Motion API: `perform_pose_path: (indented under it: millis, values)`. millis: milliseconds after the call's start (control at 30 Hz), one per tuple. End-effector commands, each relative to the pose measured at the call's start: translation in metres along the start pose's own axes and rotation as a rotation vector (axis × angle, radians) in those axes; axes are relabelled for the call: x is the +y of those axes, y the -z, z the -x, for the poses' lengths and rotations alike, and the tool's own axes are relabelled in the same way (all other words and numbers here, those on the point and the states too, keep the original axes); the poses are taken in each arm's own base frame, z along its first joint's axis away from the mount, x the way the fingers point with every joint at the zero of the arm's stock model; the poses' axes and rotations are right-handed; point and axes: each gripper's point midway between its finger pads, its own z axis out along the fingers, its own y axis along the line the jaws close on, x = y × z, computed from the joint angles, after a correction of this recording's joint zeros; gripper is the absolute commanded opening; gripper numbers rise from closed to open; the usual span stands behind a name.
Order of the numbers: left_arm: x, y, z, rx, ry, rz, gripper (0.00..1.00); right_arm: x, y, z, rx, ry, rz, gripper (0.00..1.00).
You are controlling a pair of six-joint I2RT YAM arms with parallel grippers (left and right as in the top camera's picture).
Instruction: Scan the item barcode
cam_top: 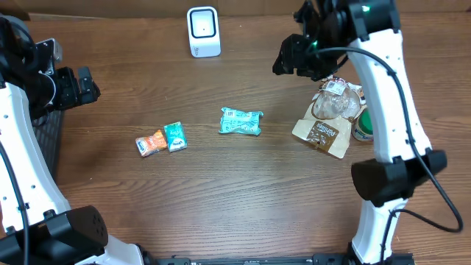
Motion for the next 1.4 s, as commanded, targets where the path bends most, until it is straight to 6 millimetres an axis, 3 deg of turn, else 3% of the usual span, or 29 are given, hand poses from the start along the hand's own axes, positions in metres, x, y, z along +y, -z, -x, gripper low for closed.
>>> perform_pose_path:
  millis: [0,67,133,333,467,933,1233,1367]
  values:
    - [0.0,0.0,0.001,-0.003,-0.019,-0.001,1.0,-0.013,-0.025,-0.005,0.054,-0.024,-0.041,0.79]
    - [0.0,0.0,0.001,-0.003,-0.019,-0.001,1.0,-0.022,-0.049,-0.006,0.078,-0.073,-0.048,0.86]
    - [0.0,0.0,0.001,-0.003,-0.019,-0.001,1.0,-0.03,-0.078,-0.007,0.099,-0.122,-0.042,0.86]
    - [0.0,0.0,0.001,-0.003,-0.019,-0.001,1.0,-0.044,-0.152,-0.032,0.174,-0.146,0.036,0.77]
    - [0.0,0.0,0.001,-0.003,-0.019,-0.001,1.0,-0.045,-0.18,-0.043,0.183,-0.146,0.105,0.69]
    - [0.0,0.0,0.001,-0.003,-0.019,-0.001,1.0,-0.029,-0.227,-0.065,0.167,-0.094,0.188,0.65]
    - [0.0,0.0,0.001,-0.003,-0.019,-0.001,1.0,-0.038,-0.251,-0.078,0.151,-0.184,0.192,0.52]
    - [0.0,0.0,0.001,-0.003,-0.019,-0.001,1.0,-0.039,-0.253,-0.08,0.152,-0.184,0.192,0.45]
